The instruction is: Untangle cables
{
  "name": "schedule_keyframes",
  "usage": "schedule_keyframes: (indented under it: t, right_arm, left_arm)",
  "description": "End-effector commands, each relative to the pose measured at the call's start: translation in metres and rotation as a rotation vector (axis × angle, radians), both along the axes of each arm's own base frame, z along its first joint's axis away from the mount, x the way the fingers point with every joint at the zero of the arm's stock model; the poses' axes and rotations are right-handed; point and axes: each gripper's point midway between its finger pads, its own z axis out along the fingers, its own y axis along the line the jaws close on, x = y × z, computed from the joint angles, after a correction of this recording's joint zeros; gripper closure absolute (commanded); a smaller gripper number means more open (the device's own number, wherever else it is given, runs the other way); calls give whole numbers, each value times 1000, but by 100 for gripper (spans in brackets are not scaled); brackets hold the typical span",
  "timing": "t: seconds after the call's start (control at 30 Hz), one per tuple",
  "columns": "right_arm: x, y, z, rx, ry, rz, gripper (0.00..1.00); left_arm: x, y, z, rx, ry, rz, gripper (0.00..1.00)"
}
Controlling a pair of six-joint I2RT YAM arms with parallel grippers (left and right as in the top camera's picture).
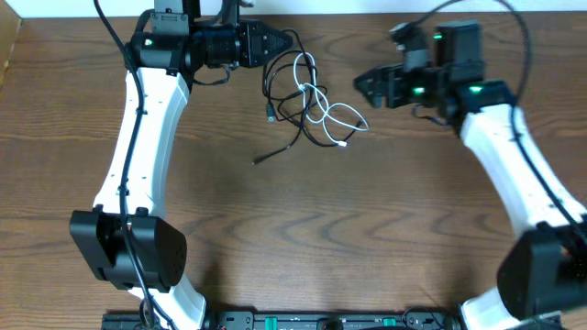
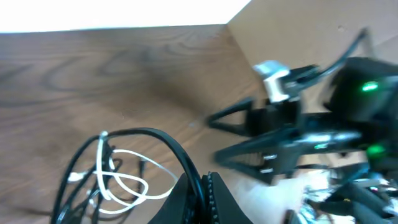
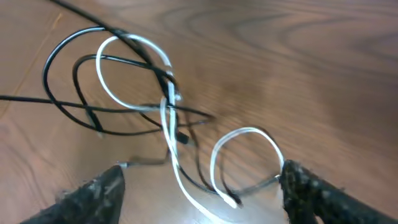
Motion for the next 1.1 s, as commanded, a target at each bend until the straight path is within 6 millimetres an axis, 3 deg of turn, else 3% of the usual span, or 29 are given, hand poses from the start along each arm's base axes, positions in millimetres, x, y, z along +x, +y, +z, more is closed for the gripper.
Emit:
schedule_keyframes:
  t: [0.0, 0.3, 0.37, 0.43, 0.53, 0.67, 0.83, 1.03, 1.07]
  right_arm:
    - [1, 30, -30, 24, 71, 27, 36]
    - [4, 74, -86, 20, 119, 95, 62]
    - [3, 75, -93, 17, 135, 95, 74]
    - [2, 71, -96, 12, 153, 88, 96]
    - [2, 62, -94, 12, 168, 68, 99]
    - [1, 29, -70, 7, 185, 1, 99]
    - [-6, -35, 3, 9, 96, -124, 99]
    - [-18, -103, 62, 42, 2, -269, 99]
    - [-20, -125, 69, 52, 2, -329, 99]
  left_arm:
    - [-11, -14, 13, -65, 32, -53, 93]
    - [-16, -24, 13, -62, 31, -74, 93]
    - [-16, -24, 13, -62, 31, -74, 93]
    - [-14, -23, 12, -57, 30, -66, 93]
    - [-2, -14, 2, 11, 24, 15, 93]
    - [12, 0, -11, 101, 20, 119, 93]
    - [28, 43, -48, 351, 61, 341, 93]
    - [38, 82, -59, 477, 69, 485, 93]
    - [39, 90, -60, 478, 78, 501, 93]
